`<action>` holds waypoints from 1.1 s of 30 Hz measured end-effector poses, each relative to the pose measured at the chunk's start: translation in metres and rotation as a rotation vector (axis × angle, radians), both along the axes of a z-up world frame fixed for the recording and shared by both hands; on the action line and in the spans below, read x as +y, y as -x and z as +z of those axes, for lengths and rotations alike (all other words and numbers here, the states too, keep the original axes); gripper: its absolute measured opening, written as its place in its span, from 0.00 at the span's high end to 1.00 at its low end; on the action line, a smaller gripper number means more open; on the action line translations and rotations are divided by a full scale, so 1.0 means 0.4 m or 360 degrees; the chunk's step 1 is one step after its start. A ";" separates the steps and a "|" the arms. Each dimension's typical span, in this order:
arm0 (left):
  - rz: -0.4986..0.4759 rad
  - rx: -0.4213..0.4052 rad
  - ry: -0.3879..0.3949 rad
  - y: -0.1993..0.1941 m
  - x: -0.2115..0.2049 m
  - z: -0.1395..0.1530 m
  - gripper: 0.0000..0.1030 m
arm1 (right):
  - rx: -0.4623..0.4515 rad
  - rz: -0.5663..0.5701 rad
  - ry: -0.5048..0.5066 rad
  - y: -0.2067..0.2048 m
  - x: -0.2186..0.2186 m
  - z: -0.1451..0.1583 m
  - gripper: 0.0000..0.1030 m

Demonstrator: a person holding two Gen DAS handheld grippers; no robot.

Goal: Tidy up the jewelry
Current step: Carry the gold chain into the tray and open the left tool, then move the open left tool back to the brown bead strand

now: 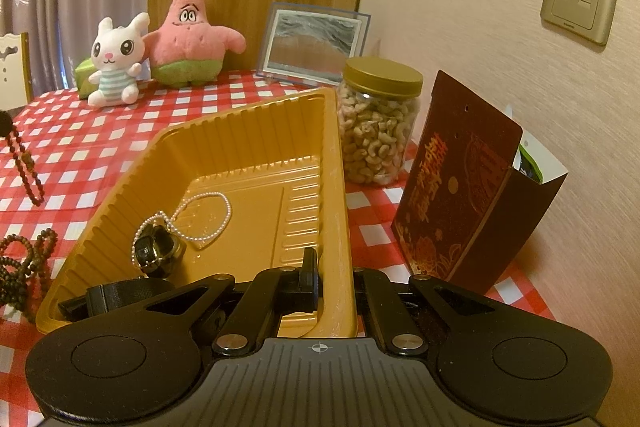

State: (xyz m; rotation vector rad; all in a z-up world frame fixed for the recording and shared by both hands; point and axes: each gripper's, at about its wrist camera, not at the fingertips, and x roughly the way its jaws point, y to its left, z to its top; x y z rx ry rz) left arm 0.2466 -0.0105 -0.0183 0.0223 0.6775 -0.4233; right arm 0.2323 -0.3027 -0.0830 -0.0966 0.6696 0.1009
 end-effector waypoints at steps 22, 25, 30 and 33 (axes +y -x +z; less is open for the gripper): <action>-0.0164 0.0126 0.0039 -0.035 -0.124 -0.059 0.84 | -0.0003 -0.0003 -0.0013 -0.001 0.009 0.006 0.97; -0.0133 0.0124 0.0030 -0.034 -0.109 -0.054 0.80 | 0.0001 -0.0006 -0.0015 0.000 0.003 0.002 0.97; -0.0035 0.0127 -0.0019 -0.028 -0.062 -0.058 0.74 | 0.0001 -0.0006 -0.0016 -0.001 0.001 0.001 0.97; 0.0028 0.0149 -0.0034 -0.025 -0.024 -0.065 0.73 | 0.0001 -0.0006 -0.0017 -0.002 0.002 0.002 0.97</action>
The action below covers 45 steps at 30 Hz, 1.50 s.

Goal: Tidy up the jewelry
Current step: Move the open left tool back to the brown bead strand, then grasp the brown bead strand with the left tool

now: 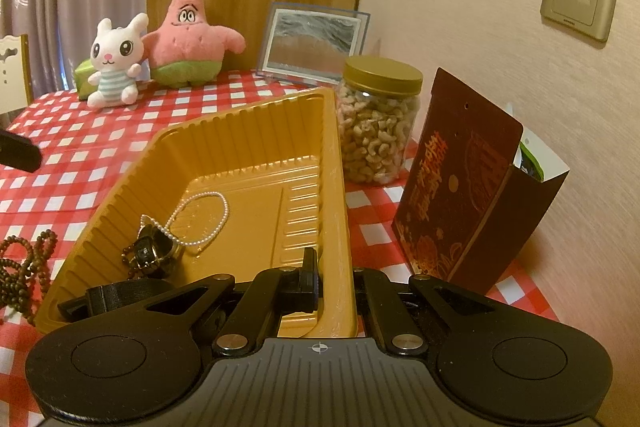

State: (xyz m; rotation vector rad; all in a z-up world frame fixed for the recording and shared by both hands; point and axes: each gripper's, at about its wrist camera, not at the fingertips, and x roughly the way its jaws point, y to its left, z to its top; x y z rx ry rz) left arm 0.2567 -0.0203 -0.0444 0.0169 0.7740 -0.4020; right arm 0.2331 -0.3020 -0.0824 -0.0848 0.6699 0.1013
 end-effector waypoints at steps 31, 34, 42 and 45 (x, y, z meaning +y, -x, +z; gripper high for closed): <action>0.0728 0.0199 -0.0216 0.202 0.377 -0.069 0.70 | -0.0019 0.0043 0.0016 -0.011 0.007 -0.008 0.97; 0.0719 0.0209 -0.0208 0.215 0.370 -0.079 0.70 | -0.0018 0.0057 0.0021 -0.013 0.009 -0.011 0.97; 0.0621 0.0245 -0.0159 0.217 0.325 -0.107 0.70 | -0.0012 0.0068 0.0026 -0.013 0.012 -0.013 0.97; 0.0569 0.0253 -0.0140 0.211 0.300 -0.114 0.70 | -0.0011 0.0068 0.0026 -0.012 0.012 -0.013 0.97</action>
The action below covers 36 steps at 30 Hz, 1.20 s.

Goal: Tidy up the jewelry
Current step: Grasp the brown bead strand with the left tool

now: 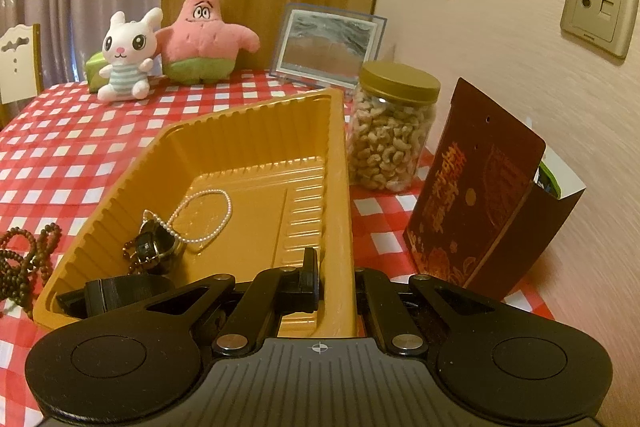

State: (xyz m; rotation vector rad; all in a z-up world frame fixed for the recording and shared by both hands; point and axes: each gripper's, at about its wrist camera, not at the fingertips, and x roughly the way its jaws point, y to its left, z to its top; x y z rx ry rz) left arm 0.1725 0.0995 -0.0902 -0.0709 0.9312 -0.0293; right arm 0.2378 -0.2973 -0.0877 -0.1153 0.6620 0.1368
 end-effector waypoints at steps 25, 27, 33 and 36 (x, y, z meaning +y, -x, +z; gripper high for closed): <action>-0.0297 0.0114 -0.0059 -0.037 -0.125 -0.089 0.94 | 0.0016 -0.0001 -0.0008 0.007 -0.001 -0.010 0.97; -0.0296 0.0104 -0.0044 -0.034 -0.124 -0.082 0.94 | 0.0014 0.0001 -0.0005 0.007 -0.001 -0.010 0.97; -0.0277 0.0023 0.0023 -0.028 -0.104 -0.022 0.94 | 0.0015 -0.0001 -0.0010 0.008 -0.001 -0.010 0.97; -0.0261 -0.0023 0.0063 -0.027 -0.092 0.015 0.94 | 0.0015 0.0000 -0.0009 0.007 -0.002 -0.010 0.97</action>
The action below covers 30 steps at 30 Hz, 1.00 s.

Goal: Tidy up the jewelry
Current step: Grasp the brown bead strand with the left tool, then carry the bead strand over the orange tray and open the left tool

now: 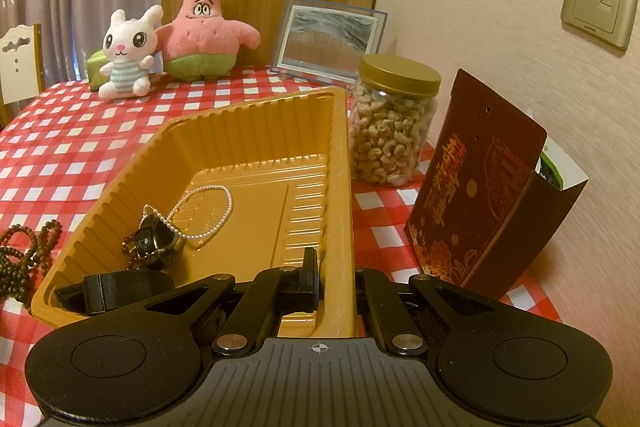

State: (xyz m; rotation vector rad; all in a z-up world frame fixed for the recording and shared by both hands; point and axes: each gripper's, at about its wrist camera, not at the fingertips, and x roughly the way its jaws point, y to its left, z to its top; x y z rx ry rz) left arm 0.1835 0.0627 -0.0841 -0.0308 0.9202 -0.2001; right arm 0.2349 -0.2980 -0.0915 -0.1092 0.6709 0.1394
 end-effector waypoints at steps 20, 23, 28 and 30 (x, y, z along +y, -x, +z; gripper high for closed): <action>-0.0026 -0.0168 0.0100 -0.026 -0.052 0.119 0.94 | -0.0020 0.0030 -0.0016 0.006 0.003 0.014 0.97; -0.0084 -0.0173 0.0137 -0.043 -0.093 0.124 0.94 | -0.0020 0.0029 -0.0017 0.006 0.004 0.015 0.97; -0.0209 -0.0186 0.0215 -0.084 -0.180 0.129 0.94 | -0.0024 0.0034 -0.0014 0.006 0.005 0.015 0.96; -0.0272 -0.0194 0.0237 -0.103 -0.224 0.130 0.94 | -0.0026 0.0038 -0.0014 0.005 0.007 0.016 0.96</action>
